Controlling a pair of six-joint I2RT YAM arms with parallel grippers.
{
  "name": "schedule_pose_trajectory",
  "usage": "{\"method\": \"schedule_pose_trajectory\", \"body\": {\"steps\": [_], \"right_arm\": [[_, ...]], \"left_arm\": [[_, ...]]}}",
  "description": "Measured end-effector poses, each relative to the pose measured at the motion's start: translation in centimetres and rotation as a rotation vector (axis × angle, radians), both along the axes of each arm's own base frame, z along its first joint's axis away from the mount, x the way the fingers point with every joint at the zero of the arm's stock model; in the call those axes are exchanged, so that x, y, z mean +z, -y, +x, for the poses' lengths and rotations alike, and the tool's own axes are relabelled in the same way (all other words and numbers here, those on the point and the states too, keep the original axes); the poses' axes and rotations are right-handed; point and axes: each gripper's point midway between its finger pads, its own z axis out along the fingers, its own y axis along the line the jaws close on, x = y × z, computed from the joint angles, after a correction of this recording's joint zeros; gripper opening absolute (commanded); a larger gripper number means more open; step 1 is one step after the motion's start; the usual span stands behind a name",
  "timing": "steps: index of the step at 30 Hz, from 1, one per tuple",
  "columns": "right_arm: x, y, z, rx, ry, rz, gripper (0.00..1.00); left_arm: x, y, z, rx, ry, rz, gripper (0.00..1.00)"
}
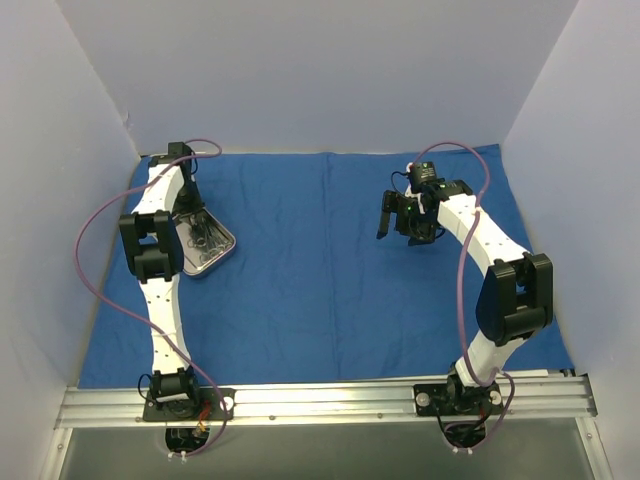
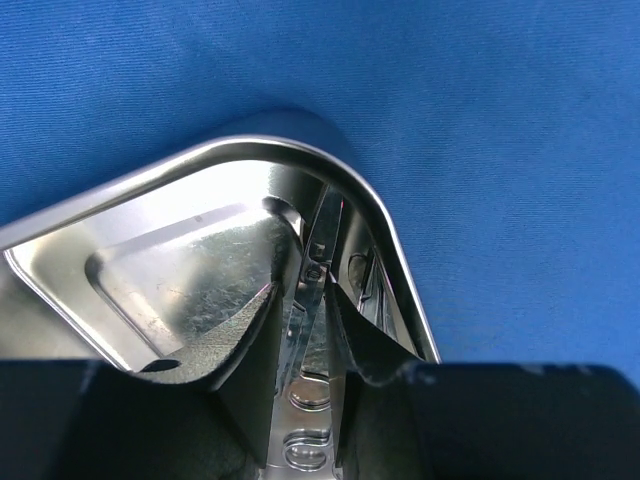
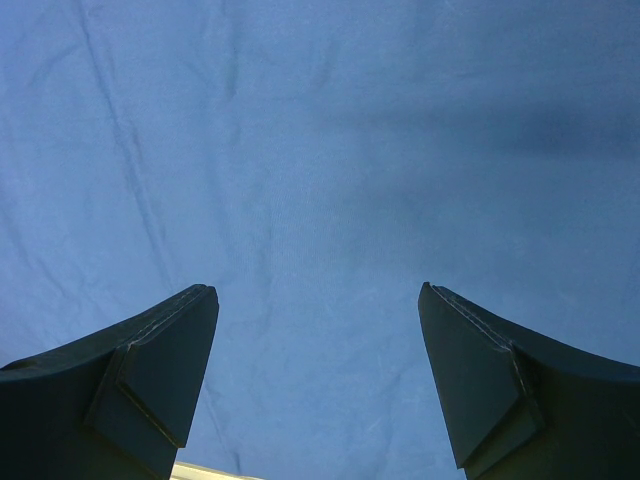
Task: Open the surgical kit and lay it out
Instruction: Pick up the medical item from the container.
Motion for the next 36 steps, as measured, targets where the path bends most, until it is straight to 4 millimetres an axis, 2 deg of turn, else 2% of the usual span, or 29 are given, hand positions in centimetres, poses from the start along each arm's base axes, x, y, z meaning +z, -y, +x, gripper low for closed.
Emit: {"method": "schedule_pose_trajectory", "body": {"steps": [4, 5, 6, 8, 16, 21, 24, 28, 30, 32, 33, 36], "right_arm": [[0.0, 0.0, 0.0, 0.000, -0.001, 0.000, 0.84], [0.0, 0.0, 0.0, 0.000, -0.001, 0.000, 0.84], [0.0, 0.0, 0.0, 0.000, -0.001, 0.000, 0.84], [0.0, 0.0, 0.0, 0.000, -0.001, 0.000, 0.84], [0.0, 0.0, 0.0, 0.001, 0.000, 0.000, 0.84], [-0.2, -0.4, 0.6, 0.011, 0.000, 0.008, 0.83], [-0.2, -1.0, 1.6, 0.025, 0.004, 0.017, 0.83], [-0.3, -2.3, 2.8, 0.056, 0.013, 0.033, 0.83], [-0.3, -3.0, 3.2, 0.073, 0.016, 0.041, 0.83], [-0.3, -3.8, 3.6, 0.090, 0.019, 0.049, 0.83], [-0.3, -4.0, 3.7, 0.097, 0.020, 0.053, 0.83], [0.0, -4.6, 3.8, 0.111, 0.026, 0.063, 0.83]], "left_arm": [[-0.1, -0.1, 0.1, 0.001, 0.002, 0.005, 0.25], [-0.1, -0.1, 0.2, 0.002, 0.003, 0.004, 0.21], [-0.1, -0.1, 0.2, 0.003, 0.003, 0.004, 0.11], [0.0, -0.2, 0.2, 0.004, 0.004, 0.004, 0.03], [0.2, -1.5, -0.2, 0.030, 0.003, -0.004, 0.02], [0.7, -1.7, -2.3, 0.038, -0.035, -0.009, 0.02], [2.3, -1.4, -3.0, 0.035, -0.019, -0.018, 0.02], [5.5, -0.9, -3.5, 0.022, 0.043, -0.027, 0.02], [7.0, -0.6, -3.9, 0.015, 0.070, -0.028, 0.03], [7.9, -0.4, -4.0, 0.008, 0.090, -0.034, 0.15], [8.1, -0.3, -3.9, 0.004, 0.098, -0.036, 0.25], [7.4, -0.2, -3.7, -0.004, 0.087, -0.039, 0.33]]}}
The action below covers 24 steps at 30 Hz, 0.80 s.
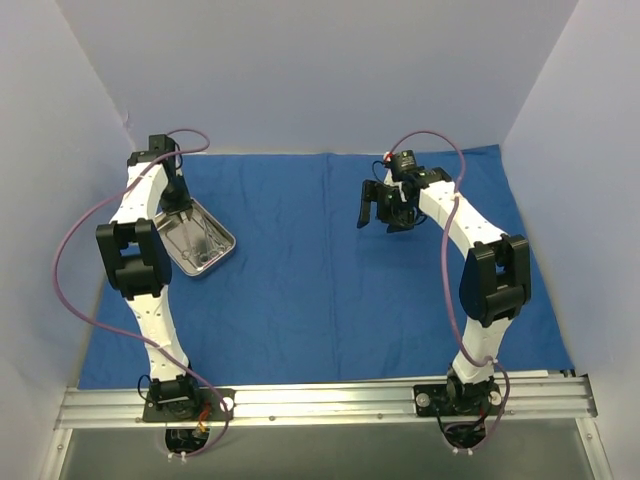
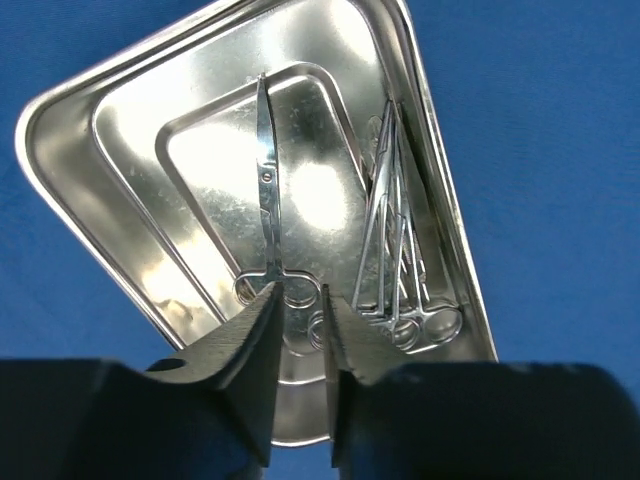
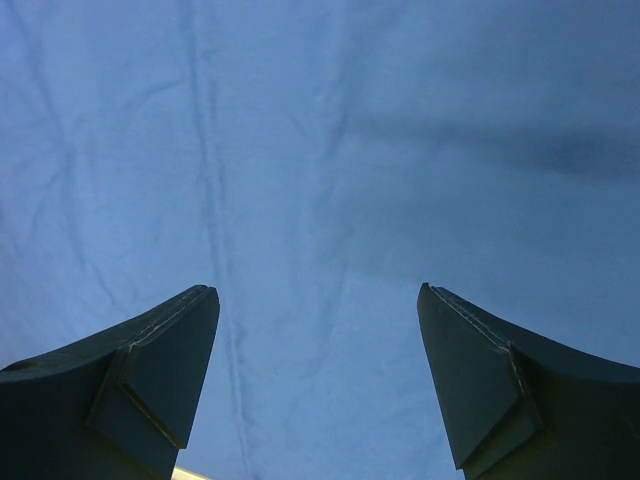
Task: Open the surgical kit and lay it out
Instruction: Pick up the medical item from the container.
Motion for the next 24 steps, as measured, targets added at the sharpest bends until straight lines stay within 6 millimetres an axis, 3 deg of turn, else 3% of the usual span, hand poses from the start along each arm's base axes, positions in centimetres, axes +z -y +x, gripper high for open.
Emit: {"method": "schedule_pose_trajectory", "body": {"steps": [7, 15, 24], "right_arm": [[0.0, 0.0, -0.1, 0.006, 0.000, -0.003, 0.83], [-1.9, 0.5, -1.7, 0.006, -0.061, -0.021, 0.83], [-2.0, 0.5, -1.8, 0.007, -0.061, -0.024, 0.83]], "left_arm": [[-2.9, -1.0, 2.9, 0.003, -0.024, 0.023, 0.39], [-4.5, -2.9, 4.7, 0.030, -0.025, 0.040, 0.38], [-6.4, -3.4, 4.7, 0.041, -0.061, 0.045, 0.38]]}}
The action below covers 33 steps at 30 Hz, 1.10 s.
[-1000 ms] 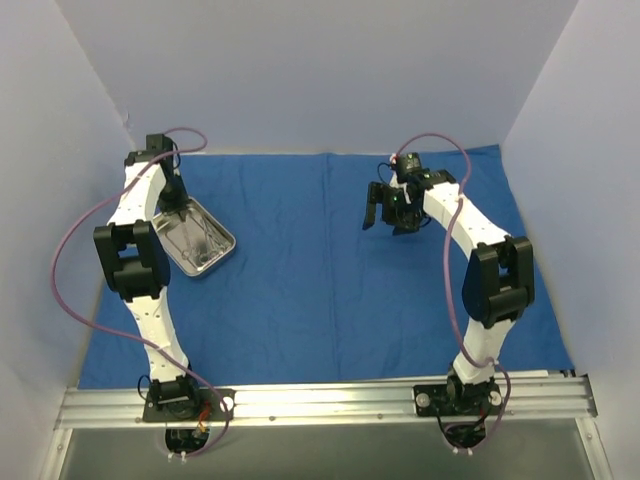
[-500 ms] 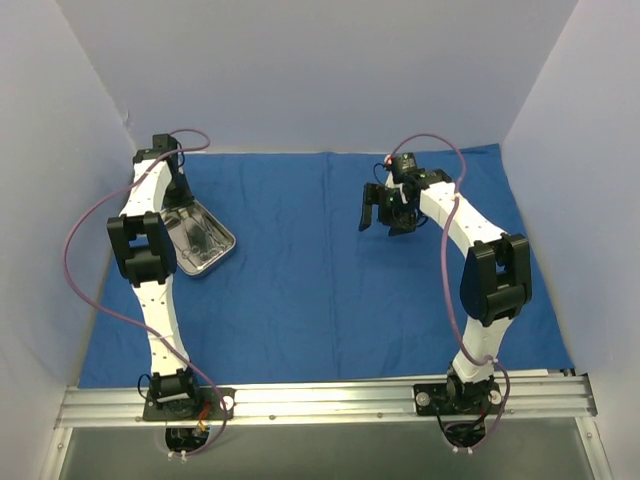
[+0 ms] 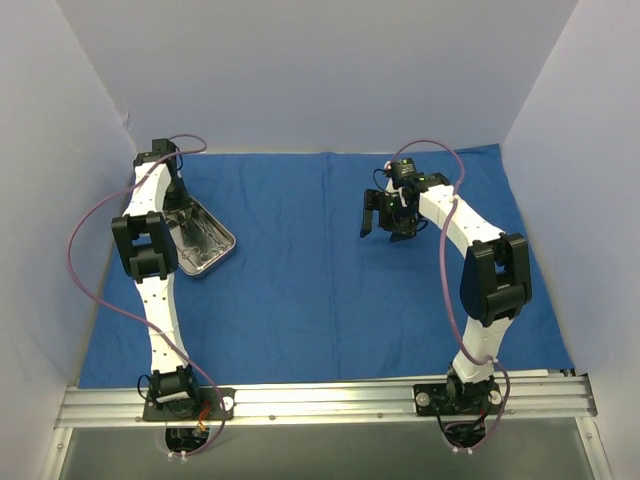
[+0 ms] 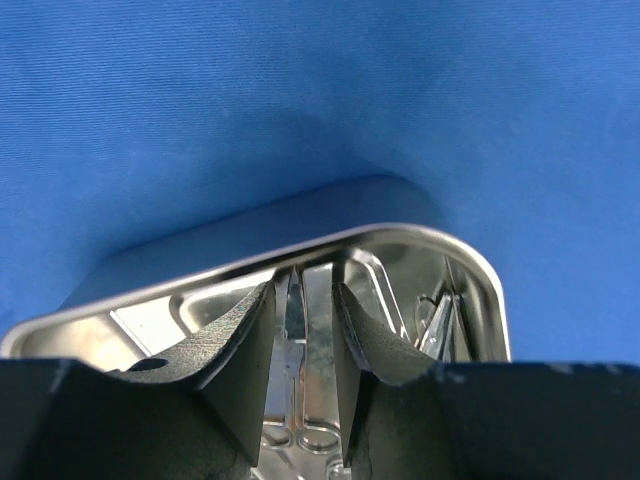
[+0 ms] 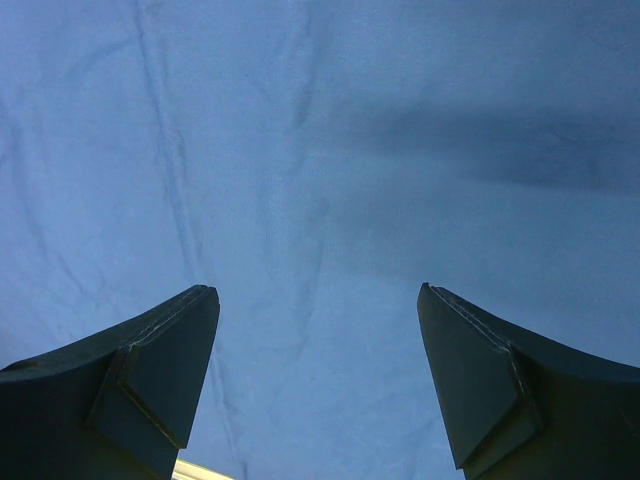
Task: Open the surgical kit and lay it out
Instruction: Pick up the medical item from the container.
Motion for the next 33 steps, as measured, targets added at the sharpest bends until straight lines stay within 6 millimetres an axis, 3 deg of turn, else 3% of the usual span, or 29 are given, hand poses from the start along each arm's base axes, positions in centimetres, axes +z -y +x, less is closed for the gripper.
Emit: {"method": "schedule_pose_trajectory", "body": {"steps": [9, 12, 13, 16, 23, 33], "right_arm": [[-0.1, 0.3, -0.2, 0.002, -0.008, -0.014, 0.83], [-0.1, 0.3, -0.3, 0.002, -0.009, -0.015, 0.83], [-0.1, 0.3, -0.3, 0.002, -0.009, -0.015, 0.83], [-0.1, 0.3, -0.3, 0.002, -0.009, -0.014, 0.83], [-0.1, 0.2, -0.2, -0.001, -0.009, -0.013, 0.83], [-0.1, -0.1, -0.3, 0.002, -0.008, -0.010, 0.82]], "left_arm": [[-0.9, -0.6, -0.1, 0.028, -0.009, -0.010, 0.34], [-1.1, -0.8, 0.0, 0.039, 0.002, -0.020, 0.20], [-1.1, -0.8, -0.1, 0.040, 0.005, -0.023, 0.11], [-1.1, -0.8, -0.2, 0.038, 0.015, -0.023, 0.03], [-0.9, -0.7, -0.3, 0.035, 0.033, -0.038, 0.02], [-0.5, 2.2, -3.7, 0.039, -0.002, -0.173, 0.02]]}}
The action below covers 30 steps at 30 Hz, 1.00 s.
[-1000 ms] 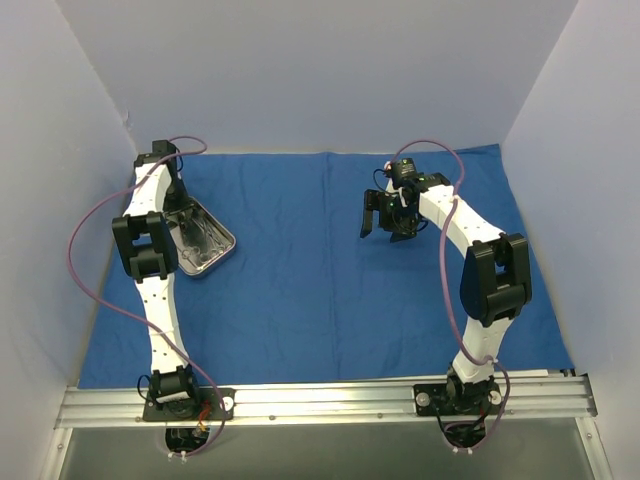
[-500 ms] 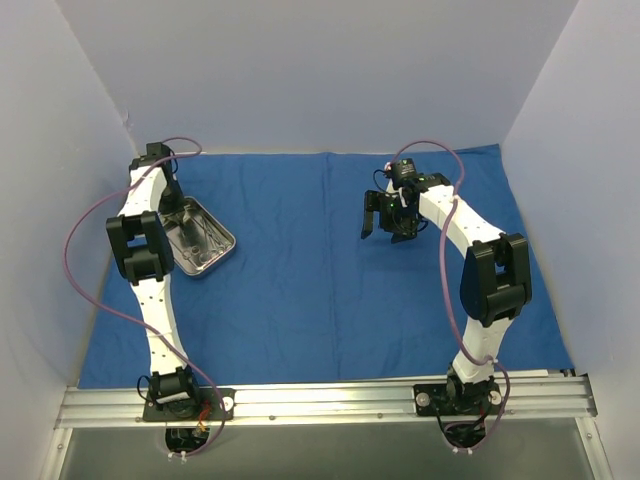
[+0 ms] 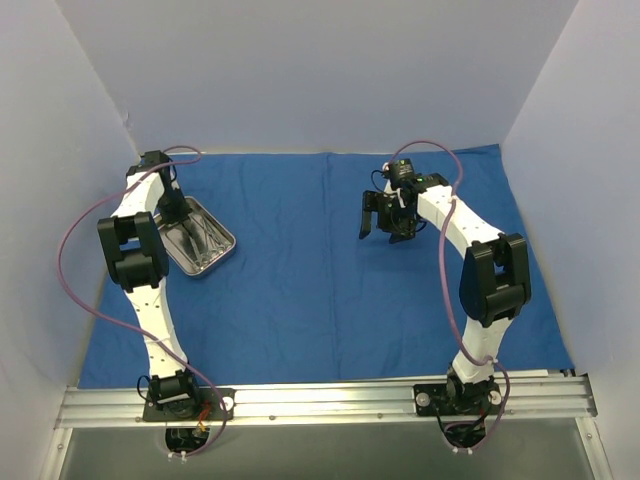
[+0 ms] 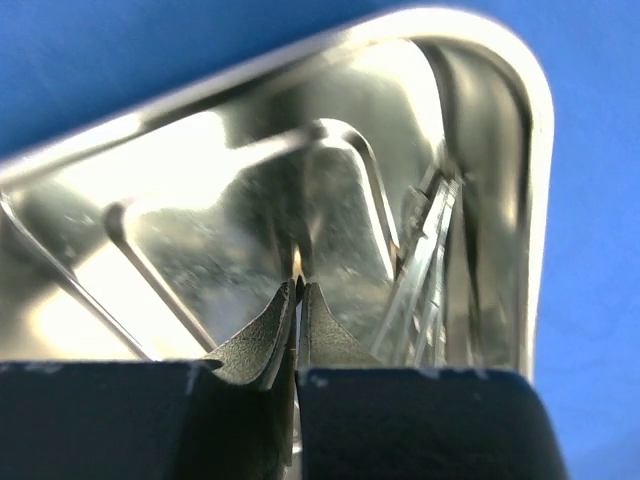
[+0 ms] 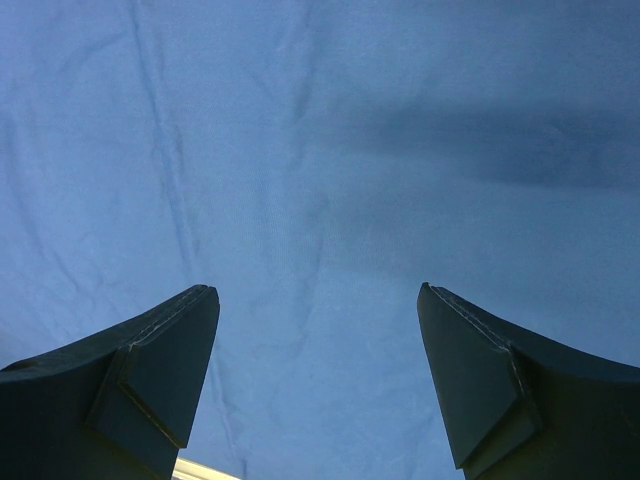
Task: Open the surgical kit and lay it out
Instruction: Pick up the medical item from the container.
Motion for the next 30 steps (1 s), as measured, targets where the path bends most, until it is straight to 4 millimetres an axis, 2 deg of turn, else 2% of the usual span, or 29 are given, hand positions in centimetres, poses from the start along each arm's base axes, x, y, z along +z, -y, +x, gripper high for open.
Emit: {"method": "schedule_pose_trajectory", "body": {"steps": [8, 23, 30], "right_arm": [[0.1, -1.0, -0.2, 0.020, 0.008, 0.004, 0.83], [0.3, -1.7, 0.3, 0.034, 0.020, 0.008, 0.82], [0.8, -3.9, 2.6, 0.064, 0.051, 0.020, 0.82]], "left_arm": [[1.2, 1.8, 0.3, -0.007, 0.035, -0.047, 0.02], [3.3, 2.6, 0.7, -0.012, 0.084, -0.067, 0.02], [7.1, 3.3, 1.2, -0.031, 0.165, -0.054, 0.02]]}}
